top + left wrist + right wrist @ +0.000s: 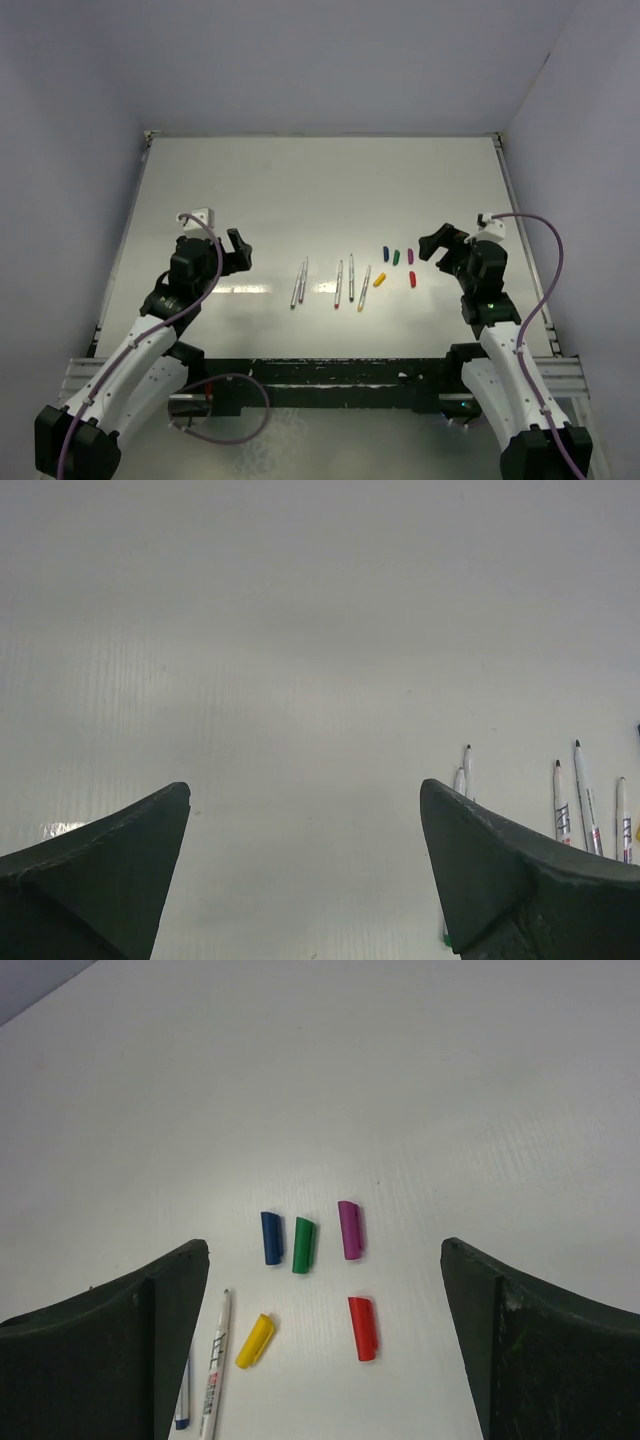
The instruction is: Insert the pens into the pen caps
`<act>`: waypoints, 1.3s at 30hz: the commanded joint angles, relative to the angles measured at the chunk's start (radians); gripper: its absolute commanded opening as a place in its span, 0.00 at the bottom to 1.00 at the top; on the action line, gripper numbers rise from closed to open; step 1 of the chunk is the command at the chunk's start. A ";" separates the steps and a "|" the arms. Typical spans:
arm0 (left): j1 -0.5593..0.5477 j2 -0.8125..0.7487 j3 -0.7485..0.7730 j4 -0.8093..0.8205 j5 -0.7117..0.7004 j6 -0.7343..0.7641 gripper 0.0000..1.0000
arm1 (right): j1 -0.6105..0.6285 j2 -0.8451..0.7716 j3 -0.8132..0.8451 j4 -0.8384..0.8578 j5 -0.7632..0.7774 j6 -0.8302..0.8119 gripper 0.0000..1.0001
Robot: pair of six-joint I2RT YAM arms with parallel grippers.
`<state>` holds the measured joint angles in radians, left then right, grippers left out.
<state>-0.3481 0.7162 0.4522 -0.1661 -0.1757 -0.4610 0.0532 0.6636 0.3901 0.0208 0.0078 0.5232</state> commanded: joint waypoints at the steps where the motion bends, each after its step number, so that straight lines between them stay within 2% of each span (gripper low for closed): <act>1: 0.003 -0.025 -0.004 0.044 -0.026 -0.014 0.99 | 0.002 0.008 0.021 0.018 0.030 0.009 1.00; 10: 0.003 -0.028 0.004 0.015 -0.064 -0.036 0.99 | 0.002 0.005 0.024 0.008 0.057 0.032 1.00; 17: 0.003 -0.064 0.007 -0.049 -0.147 -0.180 0.99 | 0.002 -0.033 -0.010 0.041 0.115 0.118 1.00; 22: 0.003 -0.073 0.002 -0.025 -0.080 -0.198 0.99 | 0.002 -0.040 -0.012 0.028 0.109 0.081 1.00; 28: 0.003 0.058 0.053 -0.048 -0.068 -0.171 0.99 | 0.002 -0.038 -0.016 0.055 0.090 0.057 1.00; 34: 0.000 0.117 0.051 0.021 0.031 -0.098 0.99 | 0.002 -0.025 -0.039 0.115 0.051 0.025 1.00; 37: -0.065 0.139 0.058 0.041 0.000 -0.084 0.99 | 0.002 0.012 -0.027 0.104 0.040 0.055 1.00; 39: -0.193 0.146 0.061 0.048 -0.112 -0.081 0.99 | 0.002 0.054 -0.007 0.090 0.023 0.060 1.00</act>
<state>-0.3916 0.8532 0.4675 -0.1909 -0.1947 -0.5808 0.0532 0.6636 0.3531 0.0772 0.0669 0.5743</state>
